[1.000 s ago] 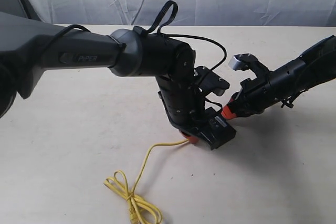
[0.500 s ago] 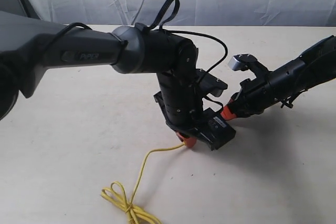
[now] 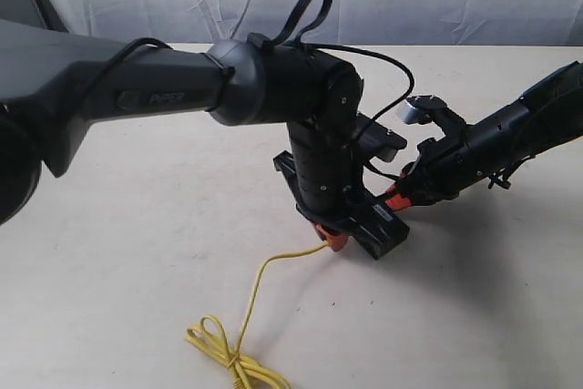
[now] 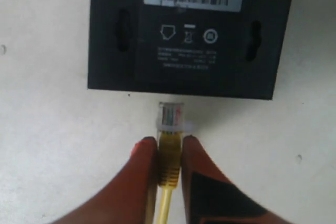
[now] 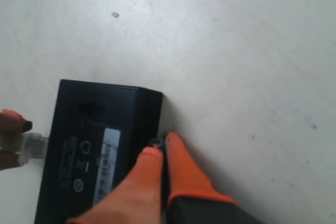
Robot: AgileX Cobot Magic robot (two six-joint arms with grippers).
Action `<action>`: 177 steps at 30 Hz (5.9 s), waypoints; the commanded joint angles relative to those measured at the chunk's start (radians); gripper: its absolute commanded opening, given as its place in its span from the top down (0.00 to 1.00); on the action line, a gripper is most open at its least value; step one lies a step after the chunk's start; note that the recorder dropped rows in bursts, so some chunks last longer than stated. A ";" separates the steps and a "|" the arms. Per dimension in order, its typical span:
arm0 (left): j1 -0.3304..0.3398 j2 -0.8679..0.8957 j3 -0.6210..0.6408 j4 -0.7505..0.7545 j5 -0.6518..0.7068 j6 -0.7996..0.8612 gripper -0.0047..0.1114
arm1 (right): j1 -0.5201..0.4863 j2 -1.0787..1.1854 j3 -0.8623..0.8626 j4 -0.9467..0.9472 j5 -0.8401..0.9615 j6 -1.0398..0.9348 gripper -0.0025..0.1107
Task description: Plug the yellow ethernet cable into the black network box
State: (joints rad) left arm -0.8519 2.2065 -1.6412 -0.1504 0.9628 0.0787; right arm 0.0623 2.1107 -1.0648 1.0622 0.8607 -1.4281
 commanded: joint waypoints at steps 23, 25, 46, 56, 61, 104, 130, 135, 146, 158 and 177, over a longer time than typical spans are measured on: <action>-0.017 0.040 -0.065 0.032 0.004 -0.017 0.96 | -0.002 0.000 0.000 -0.010 0.019 -0.001 0.99; -0.017 0.040 -0.065 0.059 0.032 -0.017 0.96 | -0.002 0.000 0.000 -0.010 0.019 -0.001 0.99; -0.017 0.073 -0.092 0.103 0.053 -0.010 0.96 | -0.002 0.000 0.000 -0.026 0.021 -0.001 0.99; -0.017 0.073 -0.128 0.107 0.065 0.006 0.96 | -0.002 0.000 0.000 -0.026 0.023 -0.004 0.99; -0.017 0.073 -0.149 0.107 0.065 0.014 0.96 | -0.002 0.000 0.000 -0.026 0.023 -0.011 0.99; -0.017 0.100 -0.143 0.104 0.082 -0.019 0.96 | -0.002 0.000 0.000 -0.023 0.026 -0.009 0.99; -0.017 0.076 -0.145 0.122 0.109 -0.013 0.96 | -0.002 0.000 0.000 -0.032 0.026 -0.009 0.99; -0.017 0.074 -0.145 0.118 0.101 -0.013 0.96 | -0.002 0.000 0.000 -0.032 0.023 -0.009 0.99; -0.017 0.084 -0.145 0.097 0.097 -0.026 0.96 | -0.002 0.000 0.000 -0.032 0.022 -0.007 0.99; -0.017 0.092 -0.145 0.070 0.090 -0.105 0.96 | -0.002 0.000 0.000 -0.026 0.022 0.025 0.99; -0.017 0.068 -0.145 0.104 0.087 -0.079 0.96 | -0.002 0.000 0.000 -0.015 0.022 0.033 0.99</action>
State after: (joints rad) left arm -0.8655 2.2988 -1.7804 -0.0599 1.0654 0.0000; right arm 0.0623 2.1107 -1.0648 1.0385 0.8791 -1.3934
